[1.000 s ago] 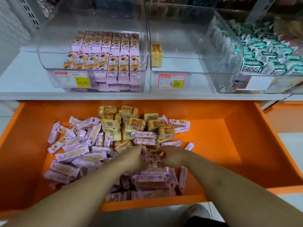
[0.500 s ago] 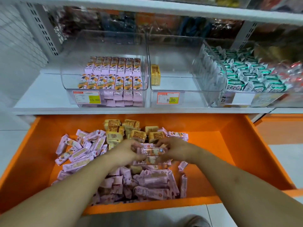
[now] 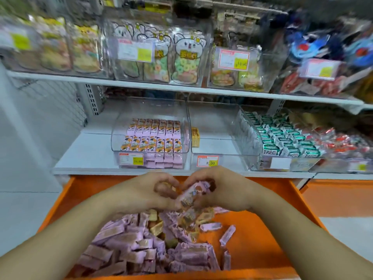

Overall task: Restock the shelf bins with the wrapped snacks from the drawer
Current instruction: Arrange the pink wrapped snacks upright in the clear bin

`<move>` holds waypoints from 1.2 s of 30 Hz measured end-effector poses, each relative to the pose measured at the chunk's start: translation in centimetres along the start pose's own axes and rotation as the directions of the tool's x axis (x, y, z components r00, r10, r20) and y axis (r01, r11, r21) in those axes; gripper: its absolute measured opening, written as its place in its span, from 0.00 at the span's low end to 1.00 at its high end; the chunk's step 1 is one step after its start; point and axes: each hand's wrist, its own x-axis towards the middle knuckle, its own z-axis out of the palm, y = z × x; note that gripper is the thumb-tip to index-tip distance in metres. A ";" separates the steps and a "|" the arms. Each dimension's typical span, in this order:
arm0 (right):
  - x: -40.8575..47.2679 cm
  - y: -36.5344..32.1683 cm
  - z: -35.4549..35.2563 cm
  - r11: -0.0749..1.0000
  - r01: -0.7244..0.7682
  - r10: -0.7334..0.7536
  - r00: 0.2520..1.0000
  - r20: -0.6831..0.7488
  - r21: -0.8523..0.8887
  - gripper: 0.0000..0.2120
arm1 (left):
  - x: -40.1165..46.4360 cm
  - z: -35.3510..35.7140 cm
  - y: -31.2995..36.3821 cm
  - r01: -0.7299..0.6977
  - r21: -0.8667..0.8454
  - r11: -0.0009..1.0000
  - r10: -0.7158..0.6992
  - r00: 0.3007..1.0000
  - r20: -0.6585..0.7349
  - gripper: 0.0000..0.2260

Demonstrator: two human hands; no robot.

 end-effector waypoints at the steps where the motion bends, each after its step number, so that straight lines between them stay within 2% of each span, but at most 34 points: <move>1: 0.1 -0.5 0.2 1.000 0.009 -0.009 1.000 -0.002 -0.024 0.20 | -0.4 0.0 0.3 -0.005 0.032 0.999 0.003 0.999 0.048 0.22; 3: 0.4 -1.0 0.4 1.000 0.012 -0.012 0.999 -0.030 -0.012 0.23 | -0.8 -0.1 0.7 -0.018 0.061 0.998 0.014 0.997 0.078 0.20; 7: 1.5 -1.4 0.4 0.994 -0.025 0.041 0.988 -0.147 0.108 0.27 | -0.6 -1.0 0.9 -0.027 0.021 0.999 0.027 1.000 -0.011 0.16; 10: 2.6 -1.6 0.8 0.962 -0.008 0.083 0.960 -0.267 0.271 0.24 | 0.0 -1.7 0.7 -0.020 -0.043 0.999 0.016 0.996 -0.089 0.16; 12: 3.2 -1.7 1.0 0.946 0.039 0.074 0.940 -0.333 0.322 0.21 | 0.4 -2.1 0.7 -0.016 -0.084 0.996 0.004 0.989 -0.148 0.17; 15: 4.1 -1.8 1.2 0.949 0.118 0.015 0.908 -0.419 0.291 0.15 | 0.8 -2.6 0.9 -0.024 -0.172 0.985 -0.006 0.985 -0.172 0.16; 18: 5.0 -1.7 1.3 0.964 0.124 -0.007 0.895 -0.445 0.236 0.11 | 0.8 -2.8 1.2 -0.024 -0.219 0.975 -0.020 0.980 -0.198 0.15; 24: 6.1 -1.8 1.6 0.986 0.085 -0.006 0.879 -0.478 0.145 0.13 | 0.8 -3.2 1.3 -0.025 -0.212 0.977 -0.030 0.967 -0.254 0.14; 28: 6.7 -2.1 1.9 0.977 0.084 0.031 0.851 -0.524 0.194 0.14 | 0.5 -3.2 1.2 0.002 -0.210 0.978 -0.047 0.977 -0.210 0.15; 36: 6.7 -2.7 2.3 0.982 0.086 0.017 0.846 -0.533 0.168 0.10 | 0.2 -2.7 0.8 0.018 -0.247 0.969 -0.084 0.962 -0.259 0.14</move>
